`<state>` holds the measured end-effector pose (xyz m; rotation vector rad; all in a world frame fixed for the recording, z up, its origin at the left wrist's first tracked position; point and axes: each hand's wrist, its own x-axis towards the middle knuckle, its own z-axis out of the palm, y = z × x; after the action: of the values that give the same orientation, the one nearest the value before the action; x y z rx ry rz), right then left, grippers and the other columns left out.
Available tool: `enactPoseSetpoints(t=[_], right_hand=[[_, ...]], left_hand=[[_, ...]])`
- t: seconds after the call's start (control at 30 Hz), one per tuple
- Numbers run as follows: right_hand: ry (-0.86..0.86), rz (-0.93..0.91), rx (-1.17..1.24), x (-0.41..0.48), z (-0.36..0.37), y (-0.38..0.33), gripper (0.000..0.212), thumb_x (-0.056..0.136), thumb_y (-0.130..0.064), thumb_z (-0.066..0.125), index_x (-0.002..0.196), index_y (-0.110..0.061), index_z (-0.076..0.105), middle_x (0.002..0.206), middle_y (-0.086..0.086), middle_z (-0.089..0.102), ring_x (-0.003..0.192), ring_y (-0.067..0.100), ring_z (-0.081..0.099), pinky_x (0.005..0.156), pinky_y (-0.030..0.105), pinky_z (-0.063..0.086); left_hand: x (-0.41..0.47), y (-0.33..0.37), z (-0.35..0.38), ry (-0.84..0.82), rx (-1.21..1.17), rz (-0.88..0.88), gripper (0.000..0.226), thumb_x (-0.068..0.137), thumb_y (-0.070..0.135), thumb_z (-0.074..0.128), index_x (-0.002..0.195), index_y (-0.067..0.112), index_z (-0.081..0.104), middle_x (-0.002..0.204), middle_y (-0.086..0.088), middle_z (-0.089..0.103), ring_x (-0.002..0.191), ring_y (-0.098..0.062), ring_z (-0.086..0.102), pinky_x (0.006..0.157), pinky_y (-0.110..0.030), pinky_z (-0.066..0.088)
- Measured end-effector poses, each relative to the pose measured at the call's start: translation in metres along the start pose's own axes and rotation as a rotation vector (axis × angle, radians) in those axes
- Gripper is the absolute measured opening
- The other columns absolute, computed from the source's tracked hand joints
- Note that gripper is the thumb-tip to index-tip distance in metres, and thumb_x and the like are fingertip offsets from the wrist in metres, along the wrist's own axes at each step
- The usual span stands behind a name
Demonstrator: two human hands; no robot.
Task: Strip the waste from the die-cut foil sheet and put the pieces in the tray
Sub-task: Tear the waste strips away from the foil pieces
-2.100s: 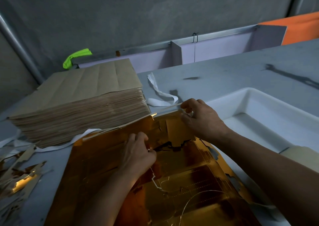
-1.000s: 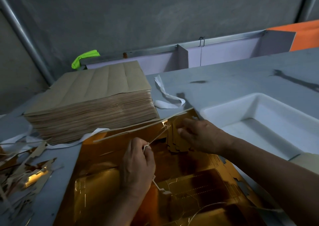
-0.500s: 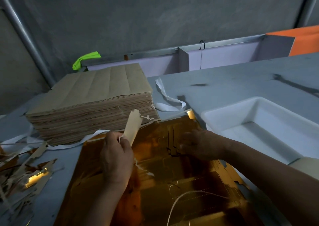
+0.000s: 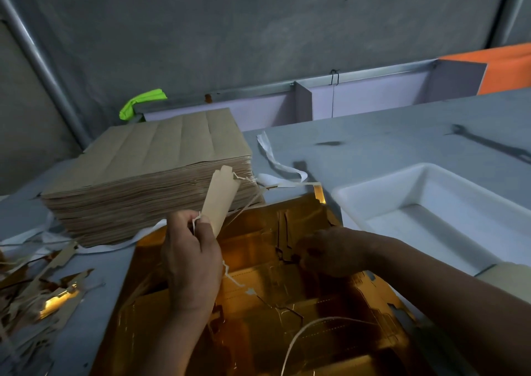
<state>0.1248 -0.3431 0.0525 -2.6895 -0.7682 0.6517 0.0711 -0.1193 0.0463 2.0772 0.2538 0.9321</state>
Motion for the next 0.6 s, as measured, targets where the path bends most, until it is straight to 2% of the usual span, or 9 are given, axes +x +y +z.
enactPoseSetpoints(t=[0.1,0.2,0.23,0.3,0.37,0.47,0.53,0.6], right_hand=[[0.145,-0.004,0.096,0.000,-0.002,0.001,0.028,0.104,-0.038,0.042,0.123,-0.021,0.055,0.110,0.001,0.061,0.103,0.016,0.058,0.091,0.034,0.050],[0.407,-0.054,0.340,-0.003,-0.005,0.001,0.024,0.105,-0.040,0.034,0.100,-0.026,0.053,0.086,-0.008,0.055,0.083,0.009,0.056,0.072,0.022,0.043],[0.470,-0.071,0.422,-0.005,-0.006,0.001,0.028,0.105,-0.042,0.032,0.101,-0.026,0.054,0.087,-0.008,0.056,0.085,0.011,0.057,0.072,0.023,0.044],[0.531,-0.080,0.578,-0.006,-0.006,0.001,0.038,0.103,-0.049,0.031,0.112,-0.023,0.058,0.100,-0.003,0.062,0.095,0.016,0.061,0.083,0.031,0.052],[0.536,-0.049,0.767,-0.006,-0.006,0.000,0.046,0.099,-0.057,0.033,0.118,-0.023,0.059,0.107,0.002,0.067,0.096,0.018,0.067,0.089,0.040,0.056],[0.457,-0.018,1.007,-0.008,-0.010,-0.002,0.058,0.094,-0.066,0.034,0.123,-0.023,0.058,0.105,0.005,0.070,0.085,0.019,0.073,0.072,0.032,0.061],[0.419,-0.018,1.046,-0.010,-0.012,-0.003,0.062,0.089,-0.072,0.036,0.123,-0.025,0.059,0.104,0.008,0.071,0.082,0.021,0.074,0.064,0.028,0.059],[0.389,-0.006,1.028,-0.011,-0.012,-0.004,0.067,0.082,-0.075,0.044,0.126,-0.027,0.055,0.106,0.009,0.072,0.083,0.023,0.074,0.066,0.032,0.060]], left_hand=[[-0.012,0.007,0.001,-0.043,-0.018,0.034,0.008,0.096,0.030,0.044,0.101,0.025,0.046,0.085,-0.005,0.059,0.066,-0.018,0.058,0.049,-0.024,0.041],[-0.025,0.014,0.007,-0.063,-0.023,0.077,0.013,0.095,0.030,0.043,0.101,0.021,0.048,0.076,-0.002,0.056,0.055,-0.013,0.052,0.046,-0.021,0.035],[-0.029,0.016,0.008,-0.062,-0.024,0.086,0.011,0.095,0.029,0.043,0.101,0.021,0.048,0.075,0.000,0.055,0.054,-0.012,0.052,0.045,-0.020,0.036],[-0.037,0.020,0.012,-0.061,-0.025,0.101,0.003,0.097,0.027,0.045,0.099,0.024,0.047,0.076,0.002,0.055,0.054,-0.011,0.053,0.044,-0.019,0.037],[-0.045,0.024,0.016,-0.084,-0.028,0.120,0.002,0.098,0.025,0.046,0.099,0.027,0.046,0.076,0.004,0.055,0.055,-0.010,0.053,0.042,-0.020,0.040],[-0.061,0.029,0.022,-0.143,-0.010,0.214,0.005,0.097,0.022,0.047,0.098,0.026,0.049,0.077,0.010,0.051,0.064,-0.009,0.054,0.052,-0.020,0.046],[-0.073,0.029,0.026,-0.202,0.025,0.286,0.009,0.097,0.015,0.051,0.097,0.024,0.051,0.081,0.013,0.050,0.065,-0.006,0.052,0.056,-0.017,0.046],[-0.083,0.028,0.029,-0.280,0.095,0.332,0.011,0.096,0.011,0.055,0.097,0.021,0.054,0.084,0.012,0.051,0.061,0.000,0.048,0.047,-0.013,0.040]])
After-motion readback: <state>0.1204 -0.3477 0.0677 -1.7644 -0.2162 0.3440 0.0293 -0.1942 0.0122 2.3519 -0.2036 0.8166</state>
